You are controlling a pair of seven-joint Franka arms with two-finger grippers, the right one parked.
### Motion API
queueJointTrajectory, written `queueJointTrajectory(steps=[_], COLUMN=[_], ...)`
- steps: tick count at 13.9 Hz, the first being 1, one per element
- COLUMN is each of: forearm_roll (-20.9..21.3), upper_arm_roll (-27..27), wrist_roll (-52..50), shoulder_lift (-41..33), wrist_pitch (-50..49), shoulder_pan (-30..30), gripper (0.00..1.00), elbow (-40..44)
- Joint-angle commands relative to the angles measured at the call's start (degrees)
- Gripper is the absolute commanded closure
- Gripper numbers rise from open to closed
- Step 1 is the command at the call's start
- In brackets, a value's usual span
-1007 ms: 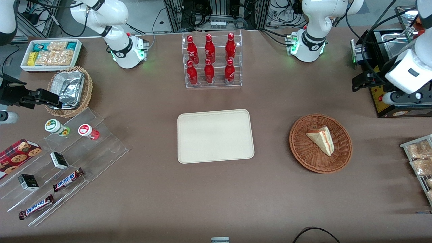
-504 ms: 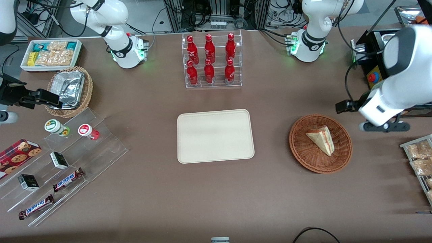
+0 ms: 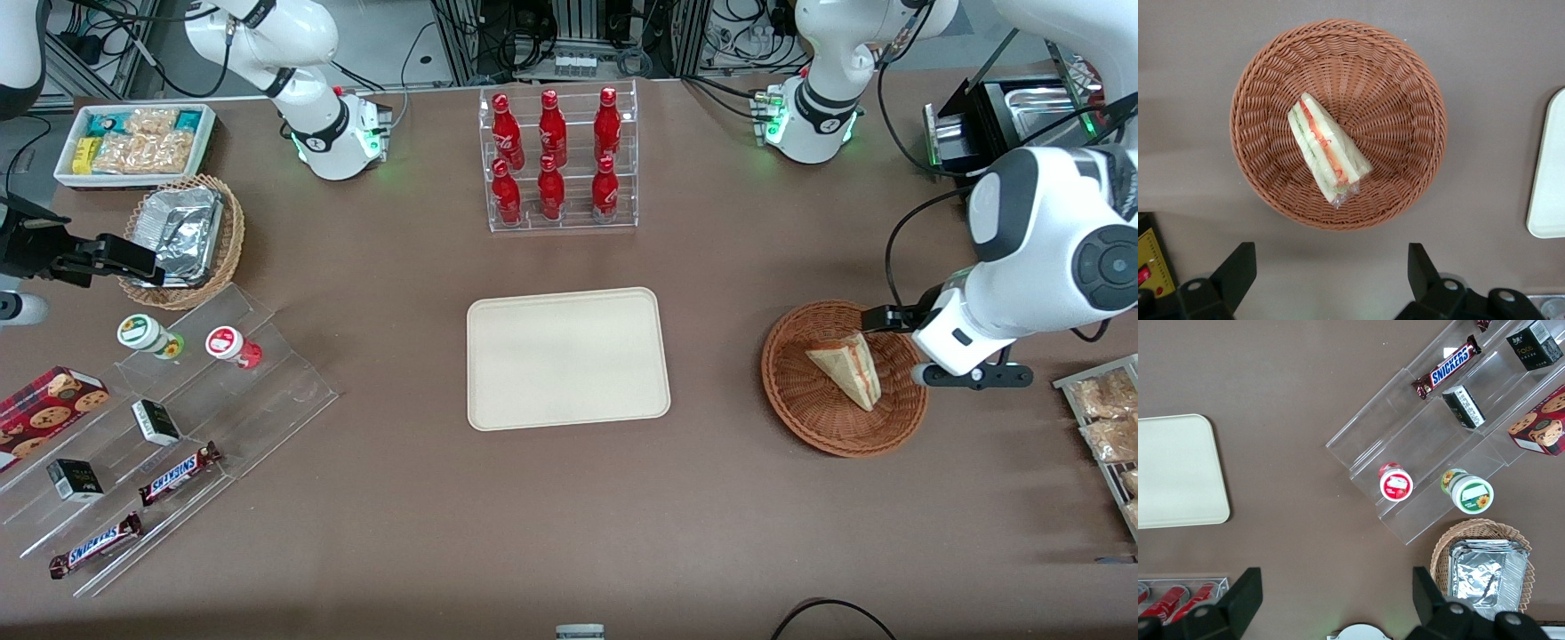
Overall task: Place sandwich from basket to tray
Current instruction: 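Lower the open left gripper around the wrapped sandwich in the basket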
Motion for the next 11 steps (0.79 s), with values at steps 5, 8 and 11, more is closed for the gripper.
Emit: queueJointTrajectory(steps=[5, 8, 11], forearm_roll=[-0.53, -0.70, -0.70], upper_arm_roll=[0.29, 1.43, 1.43], wrist_roll=[-6.03, -9.79, -17.88], shoulder_lift=[-6.90, -9.72, -9.38], wrist_pitch=[12.12, 20.04, 23.83], shoulder_pan=[0.10, 0.02, 0.02], gripper=[0.00, 0.00, 0.00], elbow=[-14.05, -21.44, -24.09])
